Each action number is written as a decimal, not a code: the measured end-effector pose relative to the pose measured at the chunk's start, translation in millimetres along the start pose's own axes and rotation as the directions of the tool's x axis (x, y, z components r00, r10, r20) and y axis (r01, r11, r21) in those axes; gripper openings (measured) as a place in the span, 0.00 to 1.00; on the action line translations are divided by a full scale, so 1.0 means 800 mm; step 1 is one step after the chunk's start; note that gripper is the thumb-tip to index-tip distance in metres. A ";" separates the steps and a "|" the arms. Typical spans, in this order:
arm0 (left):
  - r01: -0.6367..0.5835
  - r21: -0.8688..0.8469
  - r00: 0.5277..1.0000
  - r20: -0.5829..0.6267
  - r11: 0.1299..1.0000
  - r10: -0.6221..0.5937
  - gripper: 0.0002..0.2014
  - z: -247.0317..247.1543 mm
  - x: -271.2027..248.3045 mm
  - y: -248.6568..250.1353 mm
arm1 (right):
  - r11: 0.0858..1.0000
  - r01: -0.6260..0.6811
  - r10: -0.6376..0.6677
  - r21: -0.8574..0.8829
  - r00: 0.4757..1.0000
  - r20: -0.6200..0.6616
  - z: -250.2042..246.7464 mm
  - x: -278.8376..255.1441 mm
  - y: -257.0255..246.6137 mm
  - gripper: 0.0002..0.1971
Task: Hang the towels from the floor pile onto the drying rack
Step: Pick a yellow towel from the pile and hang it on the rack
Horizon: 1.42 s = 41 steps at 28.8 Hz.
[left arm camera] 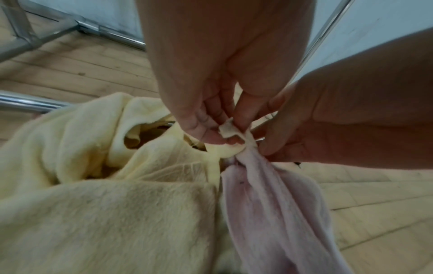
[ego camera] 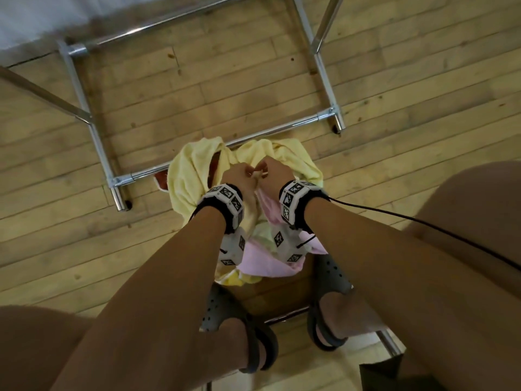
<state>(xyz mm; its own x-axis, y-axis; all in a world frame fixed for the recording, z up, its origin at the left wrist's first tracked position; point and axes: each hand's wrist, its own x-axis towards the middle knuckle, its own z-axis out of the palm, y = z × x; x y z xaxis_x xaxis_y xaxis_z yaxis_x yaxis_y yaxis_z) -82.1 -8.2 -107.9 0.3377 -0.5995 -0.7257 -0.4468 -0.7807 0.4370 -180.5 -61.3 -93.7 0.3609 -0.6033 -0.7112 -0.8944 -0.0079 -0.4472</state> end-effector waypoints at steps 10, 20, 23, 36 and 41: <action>-0.071 -0.395 0.993 -0.119 0.916 0.026 0.09 -0.082 -0.066 0.063 | 0.991 0.131 -0.135 -0.038 0.984 -0.120 -0.059 -0.041 -0.035 0.13; -0.277 -0.551 0.946 -0.298 0.787 0.124 0.11 -0.171 -0.198 0.109 | 0.952 0.294 -0.306 -0.085 0.913 -0.271 -0.142 -0.138 -0.081 0.09; -0.379 -0.541 0.909 -0.369 0.751 0.194 0.16 -0.193 -0.240 0.117 | 0.929 0.355 -0.369 -0.103 0.881 -0.296 -0.163 -0.171 -0.094 0.08; -0.467 -0.555 0.877 -0.389 0.689 0.281 0.05 -0.210 -0.332 0.106 | 0.734 0.677 -0.616 0.049 0.695 -0.370 -0.208 -0.292 -0.144 0.09; -0.492 -0.415 0.869 -0.275 0.765 0.411 0.17 -0.202 -0.342 0.102 | 0.709 0.690 -0.591 0.146 0.694 -0.410 -0.191 -0.290 -0.146 0.07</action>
<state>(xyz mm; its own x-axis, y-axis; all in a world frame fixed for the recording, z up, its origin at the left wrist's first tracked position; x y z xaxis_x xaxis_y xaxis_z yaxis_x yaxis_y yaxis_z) -76.8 63.6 211.9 0.3377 -0.8903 -0.3055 -0.1646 -0.3754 0.9121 -200.2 -42.6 206.1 0.6712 -0.7413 -0.0069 -0.3461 -0.3052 -0.8872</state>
